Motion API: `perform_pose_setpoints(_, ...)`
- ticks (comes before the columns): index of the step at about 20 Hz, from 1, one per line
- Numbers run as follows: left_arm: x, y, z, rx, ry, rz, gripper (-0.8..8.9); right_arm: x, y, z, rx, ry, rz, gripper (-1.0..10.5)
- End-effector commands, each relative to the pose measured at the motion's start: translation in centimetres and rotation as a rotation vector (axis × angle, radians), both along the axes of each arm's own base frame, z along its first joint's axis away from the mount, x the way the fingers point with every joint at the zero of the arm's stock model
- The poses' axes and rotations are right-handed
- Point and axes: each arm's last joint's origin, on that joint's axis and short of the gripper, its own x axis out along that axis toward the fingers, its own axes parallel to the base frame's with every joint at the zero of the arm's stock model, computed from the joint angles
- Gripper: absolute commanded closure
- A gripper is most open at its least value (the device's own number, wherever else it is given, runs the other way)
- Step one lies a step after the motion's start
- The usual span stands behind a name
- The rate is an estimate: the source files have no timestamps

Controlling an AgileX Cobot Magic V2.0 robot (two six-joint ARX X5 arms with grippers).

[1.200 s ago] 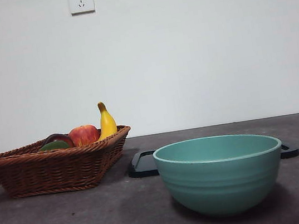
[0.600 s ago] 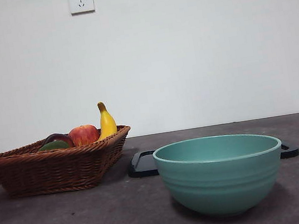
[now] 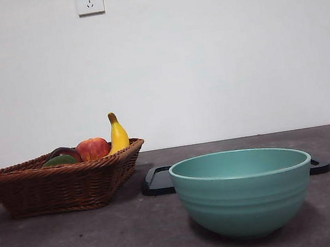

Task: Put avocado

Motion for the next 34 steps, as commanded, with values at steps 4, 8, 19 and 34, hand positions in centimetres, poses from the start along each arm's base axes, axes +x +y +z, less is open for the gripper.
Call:
perform_pose_setpoints(4, 0.2, -0.1, 0.6, 0.003, -0.045, -0.017, 3.95, 0.0, 0.1, 0.5, 0.004, -0.027, 0.012, 5.5)
perform_pose_setpoints(8, 1.4, -0.2, 1.2, 0.030, -0.071, 0.028, 4.05, 0.0, 0.1, 0.5, 0.004, -0.027, 0.012, 5.5)
perform_pose_setpoints(19, 11.3, -3.4, 2.3, 0.229, -0.012, 0.124, 4.08, 0.1, 0.1, 0.6, 0.007, -0.031, 0.010, 5.5)
perform_pose_setpoints(34, 22.3, -9.9, -8.5, 0.499, 0.117, 0.166, 4.09, 0.1, 0.1, 0.6, 0.007, -0.031, 0.009, 5.5)
